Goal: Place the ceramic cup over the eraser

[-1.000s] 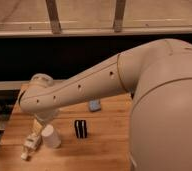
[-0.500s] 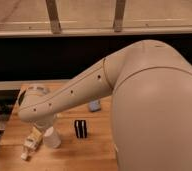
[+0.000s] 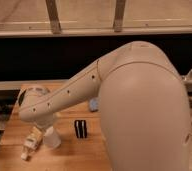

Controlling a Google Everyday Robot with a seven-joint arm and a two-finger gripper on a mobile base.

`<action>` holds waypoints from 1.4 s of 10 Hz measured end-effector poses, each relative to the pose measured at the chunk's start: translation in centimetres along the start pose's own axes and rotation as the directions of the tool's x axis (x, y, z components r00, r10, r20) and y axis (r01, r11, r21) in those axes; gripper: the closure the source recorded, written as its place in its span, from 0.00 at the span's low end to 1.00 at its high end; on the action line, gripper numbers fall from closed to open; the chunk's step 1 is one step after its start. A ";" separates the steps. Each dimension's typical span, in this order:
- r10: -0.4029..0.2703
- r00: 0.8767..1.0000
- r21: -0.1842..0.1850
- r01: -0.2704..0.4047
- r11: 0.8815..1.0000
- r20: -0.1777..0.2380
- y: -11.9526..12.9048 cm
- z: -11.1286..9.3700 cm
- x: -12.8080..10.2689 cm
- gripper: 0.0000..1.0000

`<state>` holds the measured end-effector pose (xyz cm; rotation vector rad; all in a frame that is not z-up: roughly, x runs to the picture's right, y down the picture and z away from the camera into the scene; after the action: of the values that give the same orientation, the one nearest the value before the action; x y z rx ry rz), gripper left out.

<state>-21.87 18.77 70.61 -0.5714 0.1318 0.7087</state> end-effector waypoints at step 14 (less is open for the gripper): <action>0.012 0.999 -0.060 -0.015 0.998 -0.044 0.3 4.5 0.7 0.55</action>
<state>-21.87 21.84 74.05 -0.6445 0.1549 0.7154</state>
